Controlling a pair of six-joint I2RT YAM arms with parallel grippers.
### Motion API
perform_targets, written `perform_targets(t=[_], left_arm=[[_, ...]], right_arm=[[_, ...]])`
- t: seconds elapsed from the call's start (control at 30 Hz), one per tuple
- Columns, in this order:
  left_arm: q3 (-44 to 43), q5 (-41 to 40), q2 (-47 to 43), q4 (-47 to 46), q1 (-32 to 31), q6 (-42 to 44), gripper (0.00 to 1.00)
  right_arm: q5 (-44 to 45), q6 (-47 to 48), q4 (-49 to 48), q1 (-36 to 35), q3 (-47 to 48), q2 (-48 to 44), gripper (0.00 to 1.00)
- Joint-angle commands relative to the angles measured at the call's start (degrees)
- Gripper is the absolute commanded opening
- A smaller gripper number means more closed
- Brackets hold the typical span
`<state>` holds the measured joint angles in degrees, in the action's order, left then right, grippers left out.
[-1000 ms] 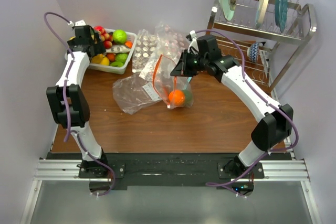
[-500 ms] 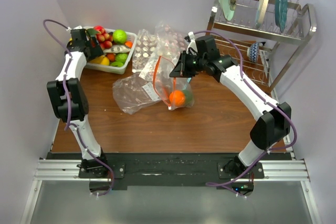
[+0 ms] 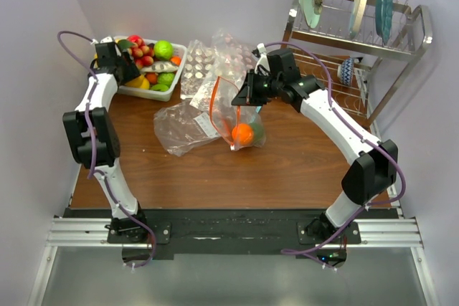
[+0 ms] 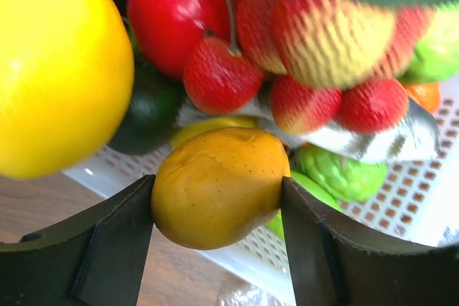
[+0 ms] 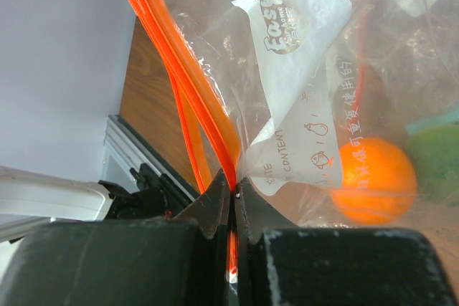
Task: Place the food in the zip-top bag and seal the zipper
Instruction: Pick up the fake fruit from the bin.
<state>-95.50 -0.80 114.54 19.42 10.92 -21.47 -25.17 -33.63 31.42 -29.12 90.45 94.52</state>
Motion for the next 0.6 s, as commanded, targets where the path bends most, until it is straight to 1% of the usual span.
perform_targets(t=[0.0,0.17,0.23,0.3,0.33,0.37,0.43,0.47,0.5,0.53,0.57], left_arm=[[1.7,4.9,-6.6,-2.5,0.2,-1.3,0.54],[3.3,12.6,-12.3,-2.6,0.2,-1.0,0.53],[3.6,14.4,-13.5,-0.9,0.2,-1.3,0.53],[4.3,18.5,-15.5,-0.2,0.2,-2.6,0.53],[6.0,20.3,-16.3,-0.4,0.2,-3.5,0.53],[7.3,24.9,-18.3,-1.4,0.0,-4.3,0.53],[11.7,29.3,-20.6,-4.8,-0.4,-7.3,0.52],[13.2,32.4,-23.1,-5.9,-0.7,-8.3,0.52],[14.9,34.2,-24.4,-9.0,-1.5,-10.7,0.52],[18.5,35.9,-25.8,-10.9,-1.9,-11.7,0.52],[20.2,38.7,-28.5,-12.6,-2.6,-13.1,0.52]], right_arm=[[-0.8,1.3,-0.8,0.0,0.2,-0.4,0.00],[-0.8,1.3,-0.7,0.1,0.5,-0.3,0.00],[-0.8,1.3,-0.7,0.0,0.5,-0.1,0.00],[-0.7,1.2,-0.7,0.0,0.6,0.2,0.00],[-0.8,1.2,-0.7,0.0,0.8,0.4,0.00],[-0.8,1.2,-0.8,0.0,0.9,0.6,0.00],[-0.8,1.0,-0.9,0.0,1.1,0.8,0.00],[-0.9,0.9,-1.0,0.0,1.2,0.9,0.00],[-1.0,0.8,-1.1,0.0,1.1,0.9,0.00],[-1.0,0.8,-1.2,0.0,1.1,1.0,0.00],[-0.9,0.8,-1.2,0.0,1.2,1.0,0.00]])
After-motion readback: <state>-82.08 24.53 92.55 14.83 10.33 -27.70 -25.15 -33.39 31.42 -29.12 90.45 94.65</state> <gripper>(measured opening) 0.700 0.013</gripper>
